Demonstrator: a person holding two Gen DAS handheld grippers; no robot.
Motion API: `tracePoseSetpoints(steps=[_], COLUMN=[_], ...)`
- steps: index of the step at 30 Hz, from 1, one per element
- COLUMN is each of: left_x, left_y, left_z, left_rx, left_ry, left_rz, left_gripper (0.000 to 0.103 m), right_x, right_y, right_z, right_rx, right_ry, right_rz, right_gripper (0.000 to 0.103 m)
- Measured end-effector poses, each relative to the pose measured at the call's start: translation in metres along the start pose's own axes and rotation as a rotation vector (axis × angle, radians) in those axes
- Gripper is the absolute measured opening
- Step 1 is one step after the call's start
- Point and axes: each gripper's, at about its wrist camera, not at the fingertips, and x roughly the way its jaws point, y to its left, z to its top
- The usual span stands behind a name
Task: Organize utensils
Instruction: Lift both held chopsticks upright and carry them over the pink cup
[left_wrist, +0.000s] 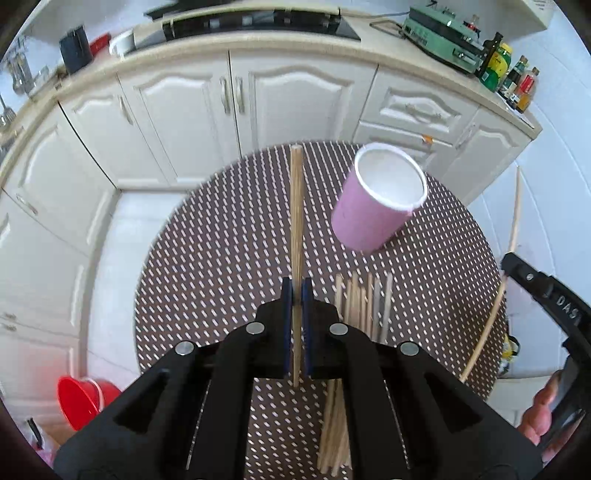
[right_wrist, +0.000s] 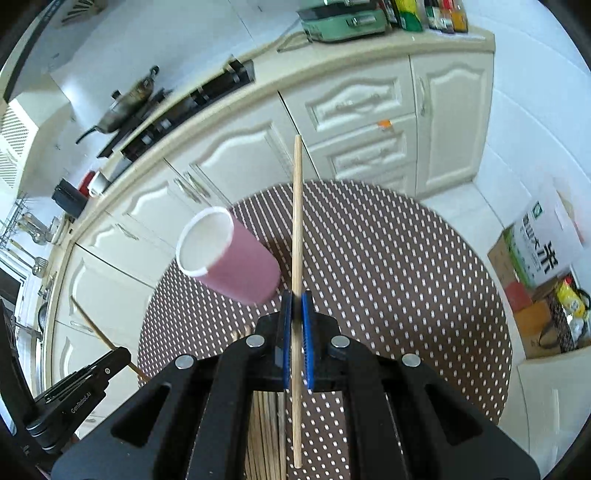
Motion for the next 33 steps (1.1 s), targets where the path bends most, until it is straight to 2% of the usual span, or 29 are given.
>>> tracePoseSetpoints(steps=[7, 11, 14, 19, 25, 33], left_x=[-0.023, -0.047, -0.062, -0.090, -0.100, -0.100], left_y=[0.009, 0.010, 0.011, 0.002, -0.010, -0.028], left_z=[0.031, 0.050, 0.061, 0.086, 0.108, 0.129], left_rx=[0.009, 0.032, 0.046, 0.089, 0.099, 0.103], left_ry=[-0.071, -0.138, -0.180, -0.246, -0.261, -0.269], left_rz=[-0.001, -0.038, -0.086, -0.136, -0.179, -0.220], left_gripper=[0.005, 0.005, 0.005, 0.005, 0.005, 0.005], right_x=[-0.002, -0.009, -0.014, -0.017, -0.014, 0.001], right_y=[0.038, 0.047, 0.055, 0.068, 0.075, 0.080], right_z=[0.019, 0.036, 0.047, 0.067, 0.087, 0.102], right_rx=[-0.035, -0.030, -0.036, -0.037, -0.025, -0.020], right_ry=[-0.106, -0.187, -0.268, -0.338, -0.376, -0.390], right_rz=[0.016, 0.023, -0.011, 0.014, 0.052, 0.056], right_gripper=[0.005, 0.005, 0.005, 0.005, 0.005, 0.005])
